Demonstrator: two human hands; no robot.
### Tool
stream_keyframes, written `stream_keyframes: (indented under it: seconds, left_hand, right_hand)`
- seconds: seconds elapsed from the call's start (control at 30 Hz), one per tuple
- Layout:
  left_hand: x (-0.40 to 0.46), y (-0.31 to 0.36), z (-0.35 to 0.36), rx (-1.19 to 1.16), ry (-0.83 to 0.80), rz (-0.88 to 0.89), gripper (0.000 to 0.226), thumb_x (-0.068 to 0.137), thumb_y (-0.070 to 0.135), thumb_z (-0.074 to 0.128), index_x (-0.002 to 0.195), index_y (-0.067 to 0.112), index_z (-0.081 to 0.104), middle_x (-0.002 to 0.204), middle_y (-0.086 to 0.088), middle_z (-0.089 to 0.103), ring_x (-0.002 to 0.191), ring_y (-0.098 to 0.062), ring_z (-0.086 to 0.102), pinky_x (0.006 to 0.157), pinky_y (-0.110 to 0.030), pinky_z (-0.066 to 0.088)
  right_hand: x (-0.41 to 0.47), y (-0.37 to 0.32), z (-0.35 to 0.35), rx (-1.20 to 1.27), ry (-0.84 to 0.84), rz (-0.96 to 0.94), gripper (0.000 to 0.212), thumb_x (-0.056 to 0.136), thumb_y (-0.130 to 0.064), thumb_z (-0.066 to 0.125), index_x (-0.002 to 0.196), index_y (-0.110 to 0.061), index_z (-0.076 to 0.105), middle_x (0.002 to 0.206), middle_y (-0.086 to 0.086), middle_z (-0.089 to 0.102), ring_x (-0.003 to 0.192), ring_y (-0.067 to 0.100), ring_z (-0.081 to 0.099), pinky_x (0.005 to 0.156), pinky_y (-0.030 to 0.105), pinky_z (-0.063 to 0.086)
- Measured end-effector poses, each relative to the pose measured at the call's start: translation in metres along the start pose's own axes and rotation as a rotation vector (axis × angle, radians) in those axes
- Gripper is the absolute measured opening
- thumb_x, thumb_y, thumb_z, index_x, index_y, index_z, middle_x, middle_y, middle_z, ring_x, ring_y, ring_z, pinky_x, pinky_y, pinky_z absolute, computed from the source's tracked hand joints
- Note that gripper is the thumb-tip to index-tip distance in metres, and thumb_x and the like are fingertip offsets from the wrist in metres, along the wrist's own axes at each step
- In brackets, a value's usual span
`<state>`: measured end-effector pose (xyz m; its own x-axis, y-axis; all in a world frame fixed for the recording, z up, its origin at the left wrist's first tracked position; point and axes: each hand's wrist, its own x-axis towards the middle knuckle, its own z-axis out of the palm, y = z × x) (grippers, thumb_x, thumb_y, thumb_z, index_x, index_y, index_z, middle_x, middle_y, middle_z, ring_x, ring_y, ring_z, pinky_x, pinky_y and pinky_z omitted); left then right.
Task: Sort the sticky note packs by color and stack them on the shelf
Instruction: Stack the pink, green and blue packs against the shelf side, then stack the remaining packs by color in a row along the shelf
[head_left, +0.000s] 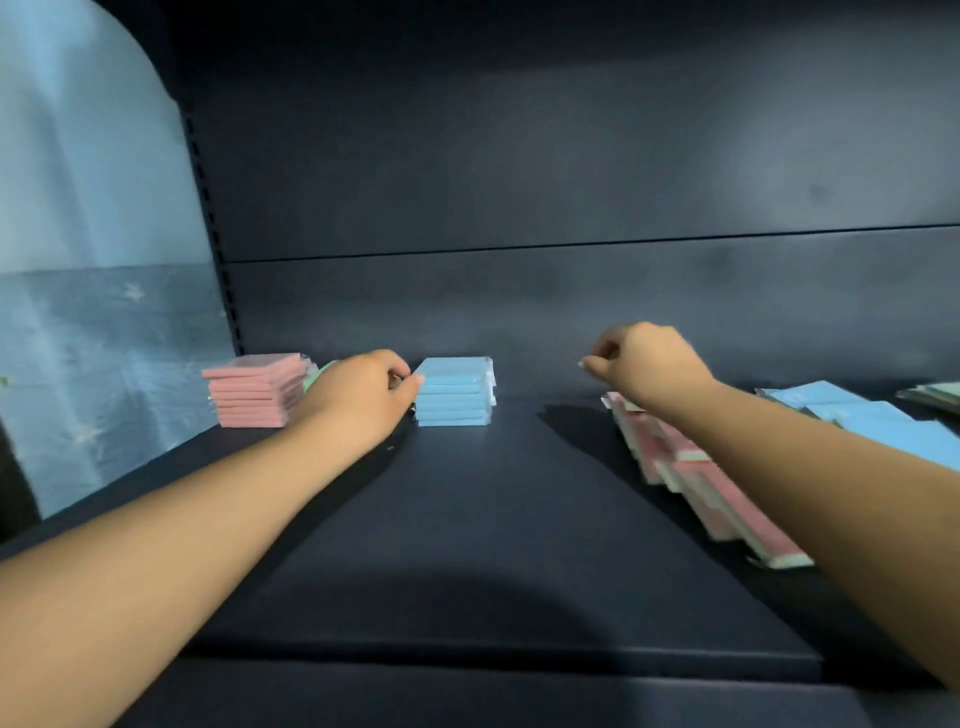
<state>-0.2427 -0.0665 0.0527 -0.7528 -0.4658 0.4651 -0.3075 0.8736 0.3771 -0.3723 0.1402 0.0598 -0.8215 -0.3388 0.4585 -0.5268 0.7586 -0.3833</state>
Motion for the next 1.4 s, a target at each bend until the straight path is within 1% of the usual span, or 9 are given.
stream_keyframes:
  seconds: [0.2, 0.37, 0.6, 0.77, 0.87, 1.03, 1.23, 1.3, 1.4]
  left_hand:
    - [-0.065, 0.085, 0.003, -0.028, 0.000, -0.038, 0.034, 0.094, 0.039, 0.043, 0.081, 0.013, 0.059, 0.078, -0.003, 0.057, 0.078, -0.023, 0.050, 0.061, -0.029, 0.033]
    - [-0.097, 0.145, 0.032, -0.222, -0.152, -0.112, 0.042, 0.093, 0.044, 0.043, 0.087, 0.011, 0.067, 0.087, -0.005, 0.063, 0.084, -0.022, 0.057, 0.068, -0.028, 0.040]
    - [-0.097, 0.184, 0.053, -0.679, -0.129, -0.333, 0.035, 0.092, 0.037, 0.049, 0.065, 0.017, 0.058, 0.093, -0.011, 0.066, 0.095, -0.027, 0.061, 0.094, -0.035, 0.045]
    - [-0.093, 0.191, 0.070, -0.714, -0.123, -0.334, 0.031, 0.094, 0.039, 0.046, 0.076, 0.014, 0.051, 0.085, -0.007, 0.055, 0.081, -0.021, 0.049, 0.076, -0.029, 0.038]
    - [-0.097, 0.197, 0.072, -0.845, -0.112, -0.343, 0.034, 0.094, 0.040, 0.046, 0.074, 0.016, 0.060, 0.076, -0.003, 0.062, 0.073, -0.017, 0.054, 0.067, -0.025, 0.039]
    - [-0.103, 0.202, 0.049, -1.269, -0.110, -0.371, 0.033, 0.092, 0.043, 0.049, 0.083, 0.014, 0.063, 0.080, -0.007, 0.068, 0.074, -0.022, 0.063, 0.079, -0.036, 0.049]
    - [-0.132, 0.192, 0.025, -1.571, -0.064, -0.375, 0.015, 0.093, 0.030, 0.051, 0.094, 0.017, 0.058, 0.082, -0.006, 0.068, 0.071, -0.020, 0.065, 0.073, -0.037, 0.052]
    - [-0.143, 0.181, 0.022, -1.641, -0.056, -0.374, 0.011, 0.093, 0.026, 0.051, 0.096, 0.018, 0.058, 0.078, -0.004, 0.070, 0.067, -0.017, 0.067, 0.070, -0.036, 0.053]
    - [-0.159, 0.167, 0.021, -1.618, -0.061, -0.348, 0.010, 0.094, 0.020, 0.050, 0.094, 0.022, 0.060, 0.076, 0.002, 0.072, 0.062, -0.011, 0.069, 0.062, -0.031, 0.055]
  right_hand:
    - [-0.040, 0.070, -0.051, -0.045, -0.124, 0.150, 0.045, 0.090, -0.045, 0.053, 0.079, -0.001, 0.061, 0.091, 0.019, 0.063, 0.084, 0.031, 0.053, 0.069, 0.028, 0.037]
    - [-0.068, 0.096, -0.052, 0.094, -0.408, 0.276, 0.063, 0.088, -0.058, 0.046, 0.118, -0.004, 0.057, 0.119, 0.012, 0.057, 0.110, 0.031, 0.054, 0.081, 0.027, 0.033]
    - [-0.071, 0.113, -0.050, 0.532, -0.326, 0.353, 0.039, 0.085, -0.030, 0.066, 0.104, 0.004, 0.065, 0.097, 0.016, 0.066, 0.080, 0.024, 0.056, 0.076, 0.030, 0.044]
    - [-0.072, 0.117, -0.053, 0.926, -0.146, 0.406, 0.026, 0.083, -0.001, 0.063, 0.110, -0.004, 0.063, 0.089, 0.013, 0.067, 0.078, 0.027, 0.062, 0.083, 0.039, 0.054]
    - [-0.076, 0.108, -0.061, 1.196, -0.158, 0.365, 0.020, 0.086, 0.003, 0.059, 0.106, 0.000, 0.061, 0.079, 0.010, 0.061, 0.068, 0.023, 0.056, 0.068, 0.031, 0.051]
    - [-0.105, 0.083, -0.085, 1.346, -0.341, 0.166, 0.013, 0.086, 0.006, 0.058, 0.085, -0.007, 0.060, 0.076, 0.007, 0.065, 0.054, 0.009, 0.065, 0.051, 0.018, 0.054]
    - [-0.147, 0.066, -0.092, 1.139, -0.492, 0.021, 0.009, 0.089, -0.009, 0.060, 0.091, 0.000, 0.061, 0.062, 0.007, 0.060, 0.045, 0.013, 0.052, 0.052, 0.022, 0.047]
    - [-0.150, 0.071, -0.096, 1.009, -0.379, 0.072, 0.017, 0.090, -0.020, 0.060, 0.085, -0.004, 0.064, 0.064, 0.006, 0.059, 0.048, 0.011, 0.050, 0.053, 0.020, 0.045]
    - [-0.143, 0.091, -0.104, 0.442, -0.155, 0.143, 0.037, 0.088, -0.042, 0.057, 0.084, -0.006, 0.066, 0.068, 0.002, 0.057, 0.061, 0.015, 0.050, 0.057, 0.024, 0.037]
